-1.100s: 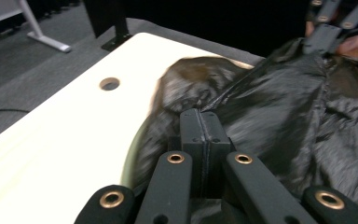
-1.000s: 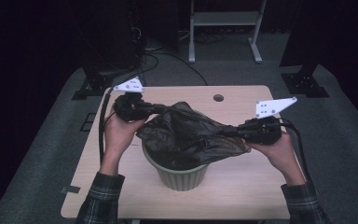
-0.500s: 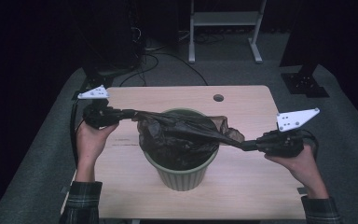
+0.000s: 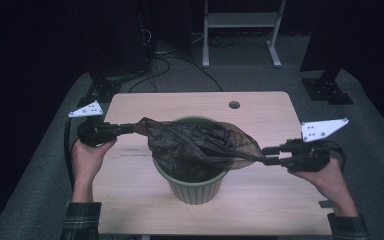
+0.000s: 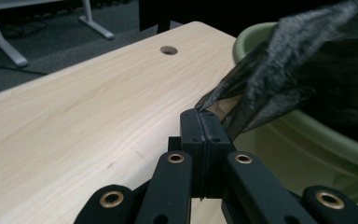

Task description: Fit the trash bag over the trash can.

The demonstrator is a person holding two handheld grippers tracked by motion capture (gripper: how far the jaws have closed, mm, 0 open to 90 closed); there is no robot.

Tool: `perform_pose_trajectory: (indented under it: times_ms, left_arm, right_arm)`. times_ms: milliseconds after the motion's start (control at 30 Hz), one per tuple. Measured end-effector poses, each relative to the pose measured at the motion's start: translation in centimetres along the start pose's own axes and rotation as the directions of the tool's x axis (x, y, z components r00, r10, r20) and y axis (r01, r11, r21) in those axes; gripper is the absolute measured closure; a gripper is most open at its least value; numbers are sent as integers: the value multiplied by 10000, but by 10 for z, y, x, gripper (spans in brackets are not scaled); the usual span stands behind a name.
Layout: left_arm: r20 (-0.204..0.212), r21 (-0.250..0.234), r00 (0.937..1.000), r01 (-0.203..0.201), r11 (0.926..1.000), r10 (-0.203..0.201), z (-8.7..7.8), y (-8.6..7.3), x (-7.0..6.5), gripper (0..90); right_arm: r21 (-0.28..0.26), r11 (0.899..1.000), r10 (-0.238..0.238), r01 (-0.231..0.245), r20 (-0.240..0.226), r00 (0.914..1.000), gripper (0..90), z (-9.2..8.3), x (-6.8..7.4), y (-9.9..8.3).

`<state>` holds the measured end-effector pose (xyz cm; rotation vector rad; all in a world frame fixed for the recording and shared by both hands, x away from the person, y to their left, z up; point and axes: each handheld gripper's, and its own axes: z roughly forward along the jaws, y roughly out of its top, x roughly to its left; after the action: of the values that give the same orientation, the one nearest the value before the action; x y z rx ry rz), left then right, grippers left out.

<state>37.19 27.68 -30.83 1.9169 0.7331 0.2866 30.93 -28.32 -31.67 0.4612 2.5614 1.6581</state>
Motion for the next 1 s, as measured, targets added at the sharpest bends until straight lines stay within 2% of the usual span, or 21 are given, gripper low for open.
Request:
perform_pose_trajectory:
  times_ms: [67, 133, 200, 300, 333, 433, 567, 600, 700, 867, 933, 967, 1000]
  left_arm:
    - [45, -67, 9999, -139, 9999, 139, 2, 4, -2, 900]
    - [74, -59, 9996, -274, 9996, 275, 4, 8, -4, 900]
    - [120, -99, 9994, -311, 9995, 313, 5, 11, -5, 900]
    - [167, -64, 9991, -389, 9992, 390, 8, 12, -6, 900]
    - [174, -40, 9989, -428, 9991, 429, 9, 12, -7, 900]
    - [248, 60, 9987, -448, 9990, 446, 13, 12, -7, 900]
    - [350, 136, 9986, -395, 9991, 390, 17, 8, -8, 900]
    - [366, 234, 9985, -408, 9989, 399, 19, 7, -9, 900]
    - [381, 508, 9987, -343, 9981, 324, 24, 0, -9, 900]
    - [592, 949, 9982, -173, 9953, 117, 39, -14, -8, 900]
    - [624, 1257, 9980, -147, 9920, 69, 47, -21, -9, 900]
    - [624, 1257, 9980, -147, 9920, 69, 47, -21, -9, 900]
    - [646, 1310, 9979, -180, 9912, 96, 49, -23, -9, 900]
  right_arm:
    - [-460, 9987, -230, 240, 230, 9995, 631, 0, -2, 18]
    - [-578, 9979, -269, 308, 673, 9974, 596, 5, -8, 33]
    - [-766, 9963, -334, 393, 775, 9964, 572, 11, -15, 43]
    - [-1154, 9924, -338, 433, 831, 9960, 551, 14, -22, 57]
    - [-1250, 9912, -359, 445, 704, 9969, 550, 15, -23, 59]
    - [-982, 9930, -613, 660, 495, 9969, 540, 21, -18, 62]
    - [-357, 9960, -805, 820, 421, 9959, 813, 30, -13, 58]
    - [-272, 9963, -809, 813, 169, 9966, 870, 32, -12, 55]
    - [44, 9966, -820, 822, -393, 9959, 894, 38, -3, 44]
    - [513, 9936, -929, 1004, -1321, 9869, 895, 52, 17, 20]
    - [876, 9914, -834, 969, -1460, 9858, 895, 58, 22, 11]
    - [876, 9914, -834, 969, -1460, 9858, 895, 58, 22, 11]
    - [1128, 9891, -746, 947, -1702, 9826, 895, 63, 25, 4]
